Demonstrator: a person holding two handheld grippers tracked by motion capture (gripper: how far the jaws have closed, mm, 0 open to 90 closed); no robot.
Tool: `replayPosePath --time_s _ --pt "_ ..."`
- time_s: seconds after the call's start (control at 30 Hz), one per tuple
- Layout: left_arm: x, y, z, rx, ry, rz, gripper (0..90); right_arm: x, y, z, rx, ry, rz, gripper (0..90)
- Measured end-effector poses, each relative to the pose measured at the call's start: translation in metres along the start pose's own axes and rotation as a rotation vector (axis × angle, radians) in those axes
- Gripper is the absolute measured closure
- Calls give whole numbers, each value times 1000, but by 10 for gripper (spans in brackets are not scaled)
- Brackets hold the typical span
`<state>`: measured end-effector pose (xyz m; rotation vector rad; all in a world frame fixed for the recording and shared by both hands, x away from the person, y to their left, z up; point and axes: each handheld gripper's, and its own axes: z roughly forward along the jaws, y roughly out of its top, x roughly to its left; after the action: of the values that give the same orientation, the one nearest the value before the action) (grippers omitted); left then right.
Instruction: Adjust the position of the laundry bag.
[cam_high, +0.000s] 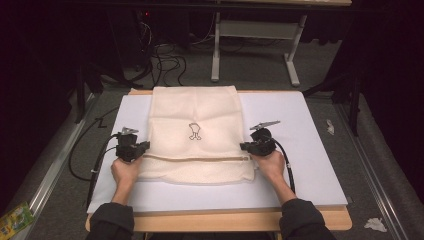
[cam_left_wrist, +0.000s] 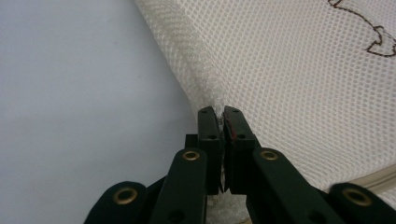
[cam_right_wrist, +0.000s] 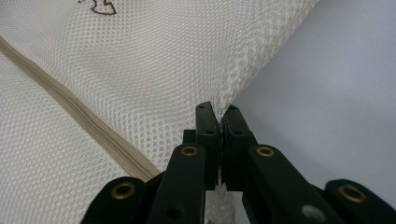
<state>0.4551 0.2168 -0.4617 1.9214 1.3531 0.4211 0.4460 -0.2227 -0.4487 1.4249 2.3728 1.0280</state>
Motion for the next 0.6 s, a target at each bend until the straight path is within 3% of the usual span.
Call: replayPosePath --time_s 0.6 --pt "-29 8 1 -57 -81 30 874 -21 -18 -31 -47 -31 18 890"
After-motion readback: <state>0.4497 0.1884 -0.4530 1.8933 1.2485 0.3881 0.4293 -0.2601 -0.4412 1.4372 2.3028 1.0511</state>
